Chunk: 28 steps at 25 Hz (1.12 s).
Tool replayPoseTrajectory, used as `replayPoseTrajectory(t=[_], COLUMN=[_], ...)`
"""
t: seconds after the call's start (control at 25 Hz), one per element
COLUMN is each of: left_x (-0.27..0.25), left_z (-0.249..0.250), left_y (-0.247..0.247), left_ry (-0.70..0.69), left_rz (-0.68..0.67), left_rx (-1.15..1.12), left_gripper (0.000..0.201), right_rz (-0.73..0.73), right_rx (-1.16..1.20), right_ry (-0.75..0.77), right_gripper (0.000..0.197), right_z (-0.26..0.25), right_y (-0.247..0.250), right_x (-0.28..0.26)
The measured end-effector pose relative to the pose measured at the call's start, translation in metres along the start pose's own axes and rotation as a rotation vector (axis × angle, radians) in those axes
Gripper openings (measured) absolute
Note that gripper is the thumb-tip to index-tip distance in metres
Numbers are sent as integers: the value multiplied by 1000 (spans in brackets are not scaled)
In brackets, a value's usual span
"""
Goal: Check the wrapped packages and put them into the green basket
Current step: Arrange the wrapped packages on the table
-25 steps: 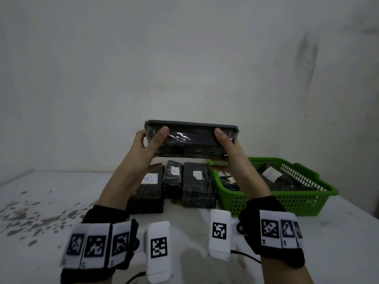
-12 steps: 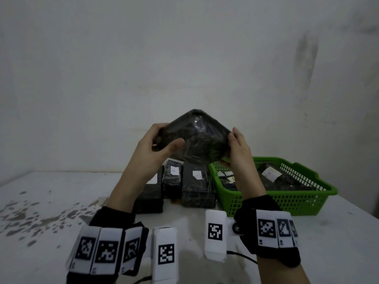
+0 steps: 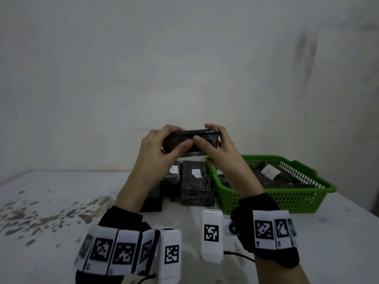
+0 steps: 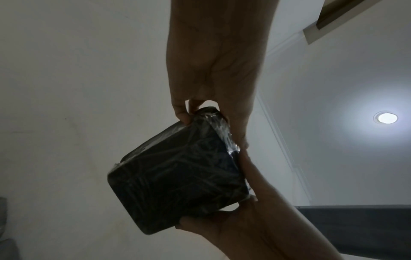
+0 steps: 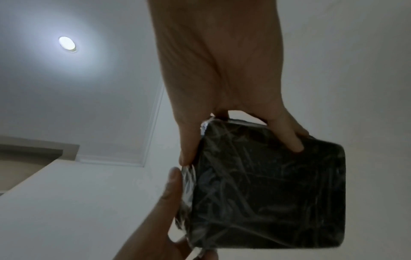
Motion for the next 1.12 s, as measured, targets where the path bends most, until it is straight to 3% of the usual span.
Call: replayPoseTrajectory(t=[0.08, 0.24, 0.36, 0.44, 0.52, 0.68, 0.8, 0.88, 1.0, 1.12], left_x=[0, 0, 0, 3, 3, 1, 3, 4, 4, 3], left_z=[-2, 0, -3, -10, -16, -21, -27, -33, -39, -35], left_y=[-1, 2, 6, 6, 4, 3, 8, 12, 9, 5], left_ry=[2, 2, 55, 111, 104, 81, 102, 118, 121, 110], left_rz=[4, 32, 65, 42, -6, -32, -29, -46, -102, -130], left_rx=[12, 14, -101, -181, -144, -100, 0, 13, 120, 134], left_gripper=[19, 22, 57, 79, 88, 86, 74, 69, 69, 66], right_rz=[11, 13, 57, 80, 77, 1, -18, 14, 50, -32], right_rx=[5, -14, 10, 70, 184, 296, 237, 27, -94, -108], right_ry=[16, 47, 52, 7, -64, -263, -418, -378, -145, -173], right_gripper=[42, 42, 41, 53, 65, 55, 63, 63, 57, 40], right_z=[2, 1, -1, 1, 2, 6, 11, 10, -1, 2], right_y=[2, 0, 2, 4, 2, 0, 3, 11, 21, 17], right_x=[1, 1, 0, 2, 3, 2, -2, -2, -1, -2])
Point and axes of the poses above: each hand's wrist, its own x-axis towards the middle knuckle, its own y-axis out of the back of the hand, z = x × y, the point moved 4 cm from there along x, towards the middle knuckle, and after that the axes turned 13 degrees about x, right-handed, at the moved point
